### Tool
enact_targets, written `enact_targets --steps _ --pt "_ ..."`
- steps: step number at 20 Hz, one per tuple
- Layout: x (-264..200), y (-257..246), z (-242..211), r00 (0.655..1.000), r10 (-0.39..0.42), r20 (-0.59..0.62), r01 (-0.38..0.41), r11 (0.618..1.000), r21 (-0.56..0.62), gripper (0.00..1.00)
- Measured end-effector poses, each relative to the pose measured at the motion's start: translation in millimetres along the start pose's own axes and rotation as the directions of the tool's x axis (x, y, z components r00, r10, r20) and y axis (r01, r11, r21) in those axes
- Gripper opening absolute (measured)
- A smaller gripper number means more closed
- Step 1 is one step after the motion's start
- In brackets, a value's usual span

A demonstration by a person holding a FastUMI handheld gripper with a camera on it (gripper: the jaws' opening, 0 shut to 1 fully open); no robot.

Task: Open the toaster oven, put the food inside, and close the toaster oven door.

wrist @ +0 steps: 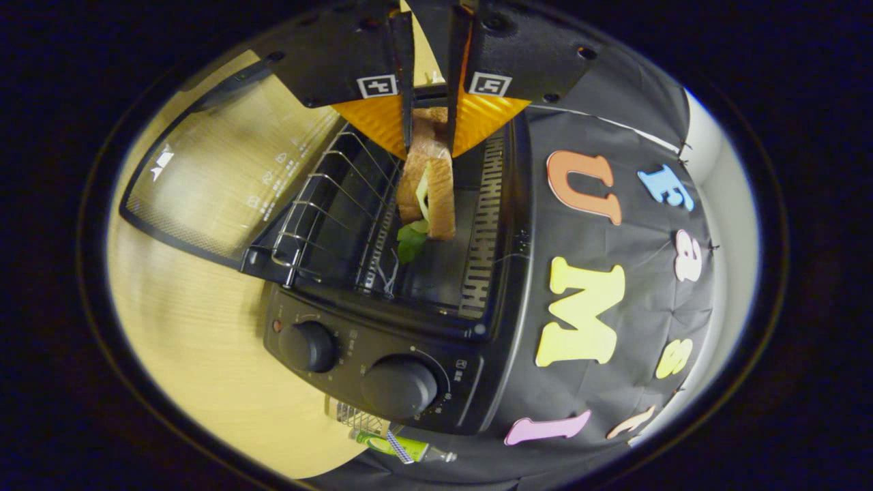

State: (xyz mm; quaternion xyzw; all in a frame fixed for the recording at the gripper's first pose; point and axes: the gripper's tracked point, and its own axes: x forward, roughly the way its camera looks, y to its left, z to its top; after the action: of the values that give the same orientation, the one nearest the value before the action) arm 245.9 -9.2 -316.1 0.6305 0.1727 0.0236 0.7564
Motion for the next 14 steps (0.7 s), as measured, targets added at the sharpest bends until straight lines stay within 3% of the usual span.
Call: enact_targets --steps 3,6,8,11,14 --pt "11 -7 -9 0.999 -0.044 -0.015 0.043 0.998 -0.056 0.33" --pt "15 -2 -21 0.995 -0.077 -0.057 0.070 0.991 -0.117 0.55" --pt "16 -4 -32 0.986 -0.139 -0.091 0.120 0.974 -0.191 0.76" --pt "10 -12 -43 0.964 -0.237 -0.123 0.189 0.931 -0.312 0.80" --pt "0 -26 -53 0.920 -0.357 -0.160 0.255 0.858 -0.446 0.80"
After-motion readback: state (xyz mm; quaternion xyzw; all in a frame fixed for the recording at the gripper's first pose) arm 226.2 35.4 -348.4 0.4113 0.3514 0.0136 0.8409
